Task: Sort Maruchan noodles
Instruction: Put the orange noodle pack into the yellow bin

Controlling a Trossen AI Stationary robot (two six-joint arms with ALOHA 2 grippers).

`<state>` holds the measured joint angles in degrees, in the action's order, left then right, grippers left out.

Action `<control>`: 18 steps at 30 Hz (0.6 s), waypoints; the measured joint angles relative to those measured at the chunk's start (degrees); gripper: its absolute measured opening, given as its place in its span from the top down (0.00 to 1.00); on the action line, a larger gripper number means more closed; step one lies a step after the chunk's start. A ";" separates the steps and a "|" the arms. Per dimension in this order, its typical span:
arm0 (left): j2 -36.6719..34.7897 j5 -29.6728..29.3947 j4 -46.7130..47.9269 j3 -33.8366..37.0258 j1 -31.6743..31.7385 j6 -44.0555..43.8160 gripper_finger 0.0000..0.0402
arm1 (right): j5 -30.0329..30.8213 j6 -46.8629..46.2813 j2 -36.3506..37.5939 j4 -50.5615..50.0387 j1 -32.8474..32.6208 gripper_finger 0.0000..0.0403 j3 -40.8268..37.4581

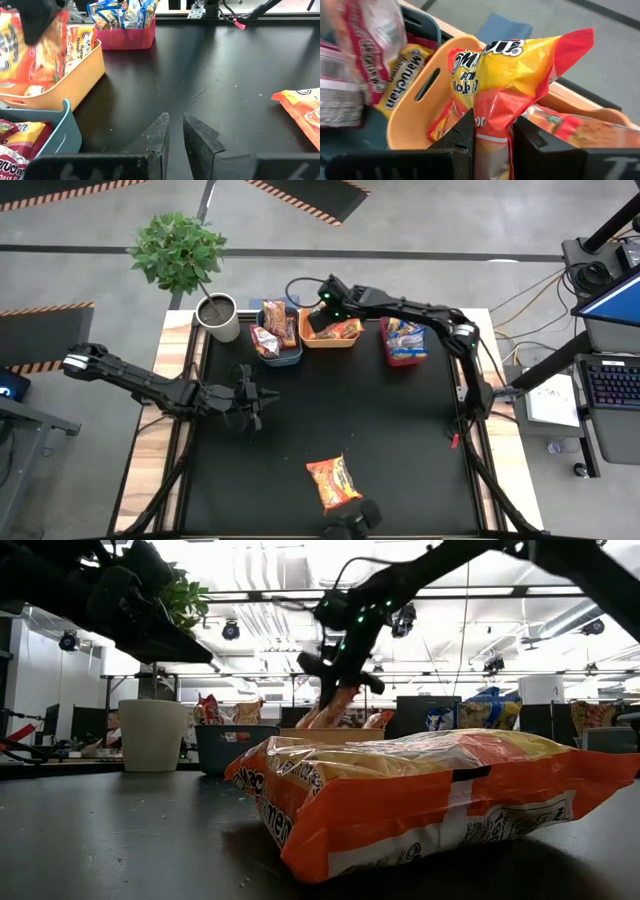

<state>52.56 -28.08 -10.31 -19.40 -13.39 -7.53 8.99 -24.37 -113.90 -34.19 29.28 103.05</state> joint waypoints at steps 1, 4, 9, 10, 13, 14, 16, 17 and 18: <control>0.04 0.00 0.02 0.00 0.00 0.00 0.91 | -0.02 -0.35 -1.21 -0.54 0.00 0.83 1.09; 0.07 0.00 0.13 0.00 0.00 -0.02 0.91 | 0.30 -1.19 -3.75 -3.35 0.00 0.83 4.53; 0.07 0.00 0.20 0.00 0.00 -0.02 0.91 | 5.05 -1.17 -6.06 -9.55 -0.51 0.77 9.57; 0.07 0.00 0.20 0.00 0.00 -0.02 0.91 | 5.77 -1.17 -6.24 -10.67 -0.67 0.75 10.03; 0.07 0.00 0.20 0.00 0.00 -0.02 0.91 | 6.07 -1.15 -5.97 -11.56 -0.93 0.68 10.25; 0.07 0.00 0.19 0.00 0.00 -0.02 0.91 | 6.11 -1.15 -5.76 -12.09 -1.08 0.66 10.25; 0.07 0.00 0.20 0.00 0.00 -0.02 0.91 | 6.10 -1.06 -5.31 -13.10 -1.16 0.62 10.25; 0.07 0.00 0.18 0.00 0.00 -0.02 0.91 | 6.09 -0.98 -5.06 -13.61 -1.16 0.60 10.25; 0.07 0.00 0.17 0.00 0.00 -0.02 0.91 | 6.10 -0.94 -4.78 -14.07 -1.16 0.58 10.25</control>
<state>52.62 -28.08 -10.13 -19.40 -13.39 -7.55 15.09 -25.31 -118.68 -48.26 28.12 113.30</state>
